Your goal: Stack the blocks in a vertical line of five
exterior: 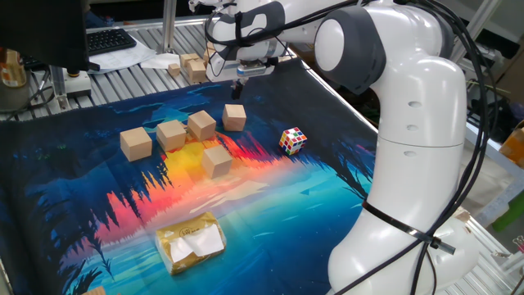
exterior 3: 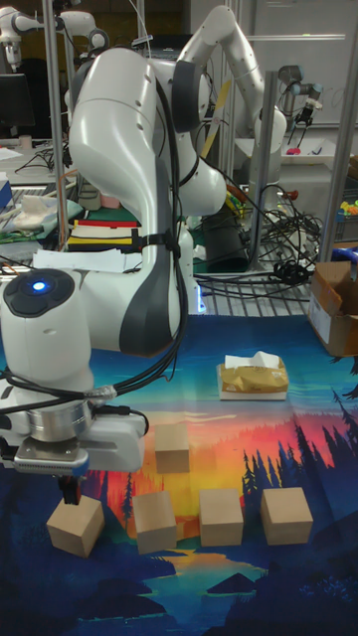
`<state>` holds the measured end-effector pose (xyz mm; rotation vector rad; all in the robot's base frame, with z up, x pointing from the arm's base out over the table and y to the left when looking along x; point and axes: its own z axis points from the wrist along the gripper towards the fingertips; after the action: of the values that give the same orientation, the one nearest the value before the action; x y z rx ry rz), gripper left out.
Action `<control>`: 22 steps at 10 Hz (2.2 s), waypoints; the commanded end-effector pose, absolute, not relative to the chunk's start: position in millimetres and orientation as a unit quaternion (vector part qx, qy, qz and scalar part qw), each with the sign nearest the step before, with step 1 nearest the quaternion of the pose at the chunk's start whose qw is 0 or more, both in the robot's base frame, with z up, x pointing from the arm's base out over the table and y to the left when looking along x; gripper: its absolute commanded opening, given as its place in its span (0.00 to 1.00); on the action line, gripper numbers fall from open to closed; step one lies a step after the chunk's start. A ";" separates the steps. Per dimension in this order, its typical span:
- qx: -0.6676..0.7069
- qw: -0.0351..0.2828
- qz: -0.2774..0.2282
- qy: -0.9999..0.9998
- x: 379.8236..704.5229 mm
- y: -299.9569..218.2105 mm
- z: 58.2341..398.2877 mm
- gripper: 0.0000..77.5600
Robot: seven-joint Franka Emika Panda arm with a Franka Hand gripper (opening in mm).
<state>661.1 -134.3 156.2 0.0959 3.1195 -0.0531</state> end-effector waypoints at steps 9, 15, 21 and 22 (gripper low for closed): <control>0.031 0.011 -0.018 0.999 661.8 -134.6 157.4 1.00; 0.107 0.006 -0.016 0.994 658.6 -122.5 121.2 1.00; 0.116 0.007 -0.027 0.993 654.8 -131.4 129.5 1.00; 0.121 0.009 -0.028 0.992 654.5 -132.0 129.9 1.00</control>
<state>655.2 -129.7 126.8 0.3656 3.1057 -0.0795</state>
